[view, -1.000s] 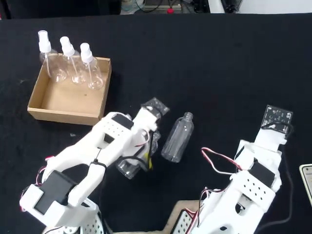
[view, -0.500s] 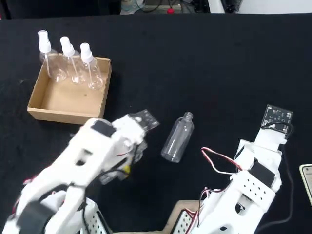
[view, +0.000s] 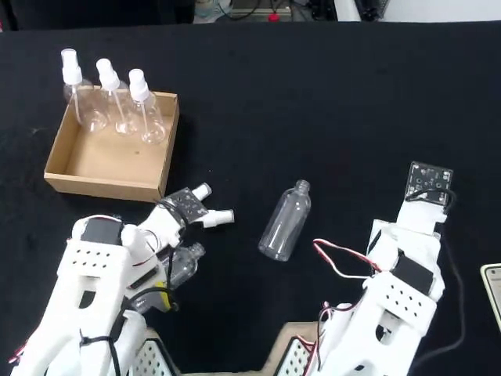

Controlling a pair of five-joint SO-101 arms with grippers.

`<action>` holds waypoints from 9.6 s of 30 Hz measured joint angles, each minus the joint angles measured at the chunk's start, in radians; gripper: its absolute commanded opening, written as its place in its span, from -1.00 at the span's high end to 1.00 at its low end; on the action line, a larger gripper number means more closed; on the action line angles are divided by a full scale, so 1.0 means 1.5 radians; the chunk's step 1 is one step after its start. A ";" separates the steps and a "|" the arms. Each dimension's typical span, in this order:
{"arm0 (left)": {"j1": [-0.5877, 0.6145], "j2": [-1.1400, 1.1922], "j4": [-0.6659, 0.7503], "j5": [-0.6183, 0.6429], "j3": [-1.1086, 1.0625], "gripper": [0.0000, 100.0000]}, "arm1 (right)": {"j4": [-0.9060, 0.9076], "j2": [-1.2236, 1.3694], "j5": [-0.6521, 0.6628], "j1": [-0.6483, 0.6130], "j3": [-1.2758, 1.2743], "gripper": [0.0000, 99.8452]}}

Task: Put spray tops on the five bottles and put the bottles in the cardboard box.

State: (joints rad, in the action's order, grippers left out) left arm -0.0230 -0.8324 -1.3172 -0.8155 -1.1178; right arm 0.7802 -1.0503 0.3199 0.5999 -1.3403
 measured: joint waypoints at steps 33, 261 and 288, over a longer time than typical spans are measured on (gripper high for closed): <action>-0.101 0.136 0.225 0.157 -0.016 0.60 | 0.000 0.000 0.000 0.000 0.000 0.98; -0.140 -0.655 0.496 0.576 -0.336 0.75 | -0.333 0.075 -0.383 -0.804 0.219 0.98; -0.160 -0.655 0.496 0.576 -0.336 0.75 | -0.218 0.164 -0.296 -0.832 0.279 0.98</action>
State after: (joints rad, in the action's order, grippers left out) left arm -0.2624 -1.8144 -0.5731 0.0483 -1.6210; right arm 0.4534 -0.8048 -0.1235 -0.6475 -0.9214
